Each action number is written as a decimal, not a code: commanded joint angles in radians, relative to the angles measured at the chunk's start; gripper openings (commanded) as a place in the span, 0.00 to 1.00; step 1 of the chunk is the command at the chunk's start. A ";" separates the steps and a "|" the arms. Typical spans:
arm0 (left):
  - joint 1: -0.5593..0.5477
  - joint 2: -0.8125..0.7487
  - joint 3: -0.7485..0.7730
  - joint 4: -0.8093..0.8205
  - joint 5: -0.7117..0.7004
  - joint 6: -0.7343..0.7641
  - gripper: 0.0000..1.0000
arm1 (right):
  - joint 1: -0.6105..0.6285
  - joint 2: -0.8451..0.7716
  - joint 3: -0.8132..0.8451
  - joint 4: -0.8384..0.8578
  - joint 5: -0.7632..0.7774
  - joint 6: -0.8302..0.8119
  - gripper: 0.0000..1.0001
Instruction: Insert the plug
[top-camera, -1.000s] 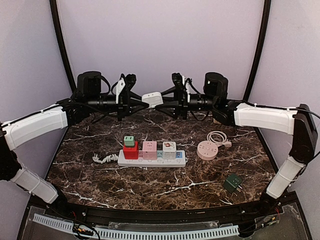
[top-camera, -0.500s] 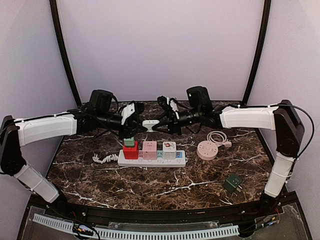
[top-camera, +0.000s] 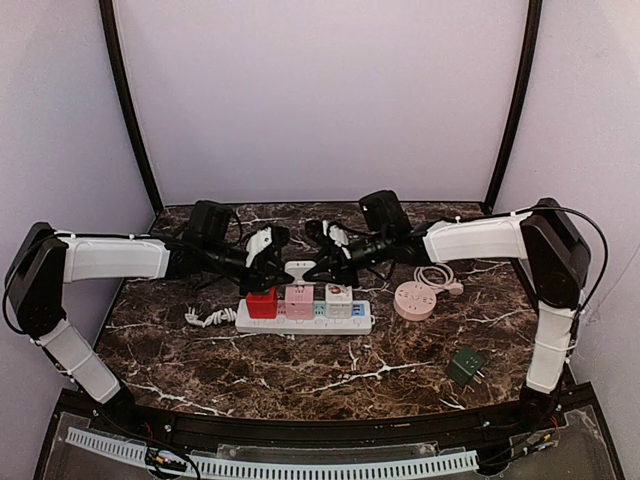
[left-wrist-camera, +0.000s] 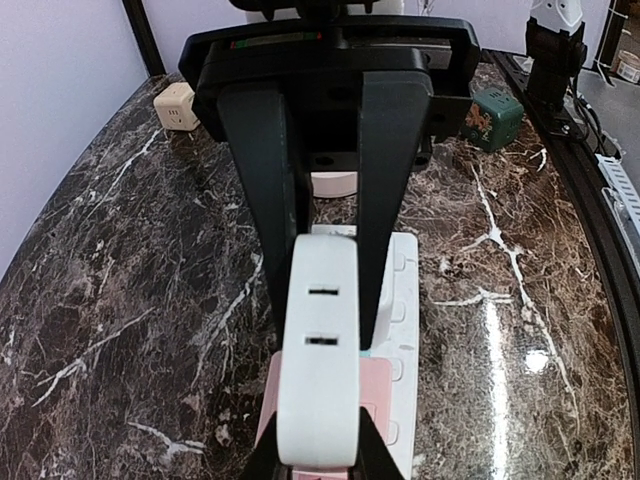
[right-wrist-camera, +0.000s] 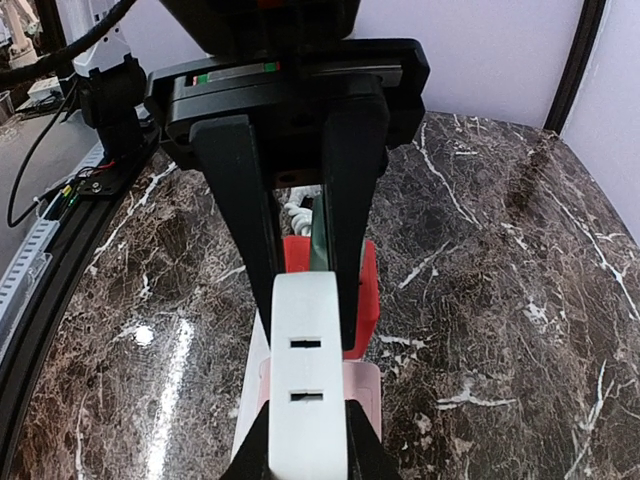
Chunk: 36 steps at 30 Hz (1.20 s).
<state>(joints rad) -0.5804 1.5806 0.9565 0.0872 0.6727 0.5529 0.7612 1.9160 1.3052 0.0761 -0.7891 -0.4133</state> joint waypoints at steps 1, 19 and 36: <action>-0.004 0.017 -0.027 0.033 -0.048 0.094 0.01 | 0.016 0.024 0.023 -0.013 0.027 0.040 0.00; -0.004 -0.067 0.009 -0.055 -0.024 0.125 0.45 | 0.015 0.047 0.041 -0.022 0.040 0.023 0.00; -0.004 -0.013 0.001 -0.006 -0.031 0.136 0.23 | 0.019 0.078 0.077 -0.030 0.067 -0.009 0.00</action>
<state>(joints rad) -0.5797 1.5593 0.9493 0.0917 0.6189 0.6750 0.7708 1.9808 1.3579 0.0345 -0.7345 -0.4145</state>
